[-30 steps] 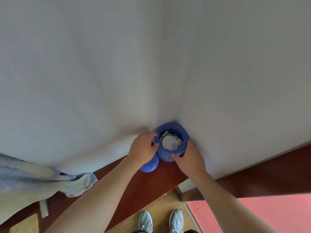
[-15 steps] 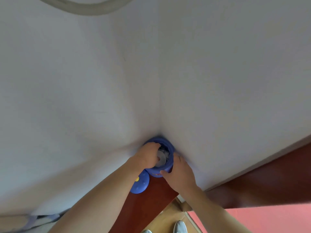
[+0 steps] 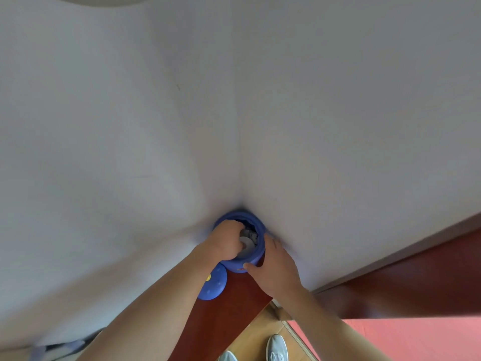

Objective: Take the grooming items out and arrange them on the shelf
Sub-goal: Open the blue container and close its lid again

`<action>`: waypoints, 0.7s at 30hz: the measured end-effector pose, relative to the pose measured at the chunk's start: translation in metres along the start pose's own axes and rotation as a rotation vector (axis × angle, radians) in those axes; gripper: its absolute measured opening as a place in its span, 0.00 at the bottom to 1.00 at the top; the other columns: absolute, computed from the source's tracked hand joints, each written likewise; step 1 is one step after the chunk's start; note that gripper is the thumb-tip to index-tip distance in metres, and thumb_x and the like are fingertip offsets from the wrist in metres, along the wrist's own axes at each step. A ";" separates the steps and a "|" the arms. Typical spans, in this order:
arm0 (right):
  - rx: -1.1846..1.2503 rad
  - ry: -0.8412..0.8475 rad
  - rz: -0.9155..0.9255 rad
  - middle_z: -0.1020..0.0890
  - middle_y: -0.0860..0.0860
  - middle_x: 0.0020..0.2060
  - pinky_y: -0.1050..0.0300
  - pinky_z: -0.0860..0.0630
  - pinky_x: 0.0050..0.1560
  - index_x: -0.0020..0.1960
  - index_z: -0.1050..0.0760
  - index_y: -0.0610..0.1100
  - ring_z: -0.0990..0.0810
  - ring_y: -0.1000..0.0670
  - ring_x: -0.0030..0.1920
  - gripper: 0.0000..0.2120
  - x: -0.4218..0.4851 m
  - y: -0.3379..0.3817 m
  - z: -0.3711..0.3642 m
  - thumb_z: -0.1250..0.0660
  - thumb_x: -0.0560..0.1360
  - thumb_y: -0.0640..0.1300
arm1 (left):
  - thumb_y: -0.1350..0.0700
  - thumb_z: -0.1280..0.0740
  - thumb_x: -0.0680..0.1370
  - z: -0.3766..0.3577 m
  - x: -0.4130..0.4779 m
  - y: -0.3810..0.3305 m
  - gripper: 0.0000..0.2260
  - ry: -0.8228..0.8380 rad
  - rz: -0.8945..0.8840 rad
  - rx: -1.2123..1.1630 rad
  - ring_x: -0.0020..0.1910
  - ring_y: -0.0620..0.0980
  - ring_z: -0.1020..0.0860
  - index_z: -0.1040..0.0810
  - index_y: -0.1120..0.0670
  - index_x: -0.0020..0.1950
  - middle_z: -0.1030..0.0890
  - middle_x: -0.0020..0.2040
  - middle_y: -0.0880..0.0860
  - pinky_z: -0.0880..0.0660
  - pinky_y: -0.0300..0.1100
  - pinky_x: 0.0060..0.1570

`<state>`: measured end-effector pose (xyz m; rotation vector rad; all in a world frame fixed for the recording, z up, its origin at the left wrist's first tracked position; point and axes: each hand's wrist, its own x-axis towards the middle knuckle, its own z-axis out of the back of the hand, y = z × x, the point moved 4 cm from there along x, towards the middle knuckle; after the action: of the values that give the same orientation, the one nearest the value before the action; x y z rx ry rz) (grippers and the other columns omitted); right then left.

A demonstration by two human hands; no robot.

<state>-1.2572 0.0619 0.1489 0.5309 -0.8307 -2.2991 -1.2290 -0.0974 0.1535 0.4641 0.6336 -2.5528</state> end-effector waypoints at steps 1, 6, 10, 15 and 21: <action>-0.001 0.001 -0.001 0.27 0.55 0.63 0.59 0.28 0.59 0.73 0.38 0.50 0.27 0.54 0.61 0.37 0.000 0.000 0.000 0.30 0.68 0.59 | 0.58 0.36 0.78 0.001 -0.001 -0.001 0.09 -0.006 -0.006 -0.005 0.47 0.51 0.23 0.20 0.59 0.54 0.18 0.50 0.56 0.34 0.39 0.43; 0.005 0.012 -0.016 0.27 0.54 0.64 0.57 0.27 0.59 0.73 0.39 0.51 0.27 0.54 0.61 0.39 0.000 -0.001 0.000 0.30 0.67 0.60 | 0.60 0.35 0.75 0.001 -0.007 -0.003 0.05 0.002 -0.016 -0.032 0.37 0.48 0.27 0.22 0.57 0.40 0.20 0.39 0.56 0.34 0.40 0.38; -0.003 0.020 -0.019 0.28 0.54 0.65 0.56 0.27 0.60 0.74 0.40 0.51 0.27 0.54 0.63 0.40 0.000 -0.002 -0.001 0.31 0.67 0.63 | 0.62 0.35 0.75 -0.001 -0.008 -0.005 0.05 -0.002 0.002 -0.091 0.38 0.47 0.28 0.21 0.55 0.42 0.24 0.37 0.51 0.35 0.38 0.38; -0.004 0.017 -0.014 0.27 0.54 0.63 0.57 0.26 0.58 0.72 0.39 0.51 0.26 0.54 0.60 0.38 0.000 -0.001 -0.001 0.30 0.68 0.61 | 0.63 0.37 0.76 0.001 -0.011 -0.005 0.07 -0.045 0.013 -0.132 0.38 0.49 0.29 0.19 0.61 0.44 0.24 0.37 0.54 0.36 0.40 0.40; -0.002 0.014 -0.014 0.26 0.52 0.62 0.58 0.25 0.55 0.71 0.37 0.50 0.25 0.52 0.58 0.37 0.000 0.001 0.004 0.28 0.68 0.59 | 0.61 0.36 0.77 0.025 -0.030 0.001 0.12 -0.282 -0.028 -0.184 0.50 0.51 0.20 0.16 0.56 0.56 0.16 0.51 0.53 0.27 0.41 0.49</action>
<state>-1.2586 0.0628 0.1525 0.5535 -0.8202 -2.3063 -1.2087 -0.1006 0.1864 0.0319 0.7623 -2.4916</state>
